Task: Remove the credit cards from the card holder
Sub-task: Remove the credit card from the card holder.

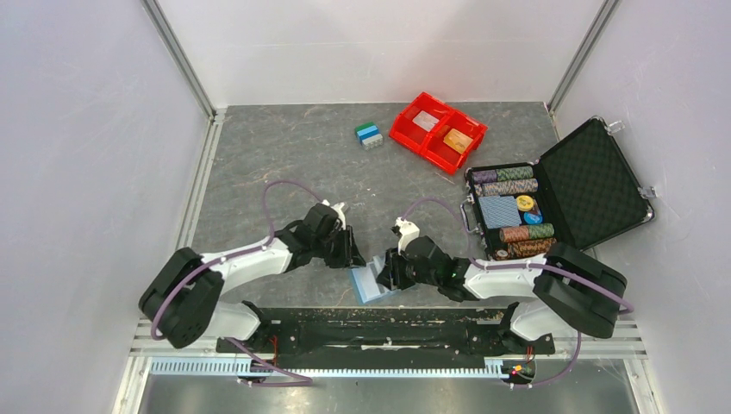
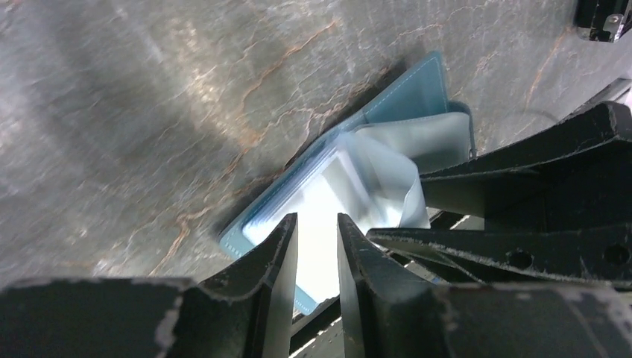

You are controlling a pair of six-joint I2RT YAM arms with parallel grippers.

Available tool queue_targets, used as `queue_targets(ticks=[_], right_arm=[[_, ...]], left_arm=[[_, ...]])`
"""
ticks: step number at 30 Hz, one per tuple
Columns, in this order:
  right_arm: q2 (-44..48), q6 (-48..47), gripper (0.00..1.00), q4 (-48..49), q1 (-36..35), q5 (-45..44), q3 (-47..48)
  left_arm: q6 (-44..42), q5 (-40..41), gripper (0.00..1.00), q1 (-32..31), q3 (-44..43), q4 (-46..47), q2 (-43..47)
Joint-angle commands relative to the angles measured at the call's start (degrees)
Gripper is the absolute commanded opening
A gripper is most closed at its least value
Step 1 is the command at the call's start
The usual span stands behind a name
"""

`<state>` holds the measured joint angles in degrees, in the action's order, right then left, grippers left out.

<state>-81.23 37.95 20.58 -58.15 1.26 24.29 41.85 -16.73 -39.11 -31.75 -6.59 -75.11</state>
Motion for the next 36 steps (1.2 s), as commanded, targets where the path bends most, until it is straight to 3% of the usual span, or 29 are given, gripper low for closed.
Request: queue_targets(ticks=[1, 8, 19, 27, 34, 36], right_arm=[[1.8, -0.9, 0.37, 1.8, 0.4, 0.6, -0.4], [7.0, -3.3, 0.55, -6.3, 0.4, -4.3, 1.6], [18.9, -6.7, 0.59, -22.1, 0.4, -11.0, 6.4], [19.9, -5.8, 0.49, -17.5, -1.0, -6.9, 5.8], [13.2, -4.6, 0.51, -13.4, -4.7, -6.6, 6.8], [11.0, -4.1, 0.54, -12.3, -5.6, -7.3, 6.9]], left_arm=[[3.0, -5.5, 0.31, -0.8, -3.6, 6.4, -4.2], [4.4, -8.9, 0.30, -3.1, -6.5, 10.5, -7.2], [5.8, -11.2, 0.31, -4.6, -9.1, 15.9, -15.3], [5.3, -9.0, 0.33, -4.6, -11.0, 12.9, -15.6], [3.0, -4.1, 0.34, -4.3, -12.9, 7.0, -13.5], [1.9, -1.2, 0.34, -3.8, -14.1, 1.3, -12.8]])
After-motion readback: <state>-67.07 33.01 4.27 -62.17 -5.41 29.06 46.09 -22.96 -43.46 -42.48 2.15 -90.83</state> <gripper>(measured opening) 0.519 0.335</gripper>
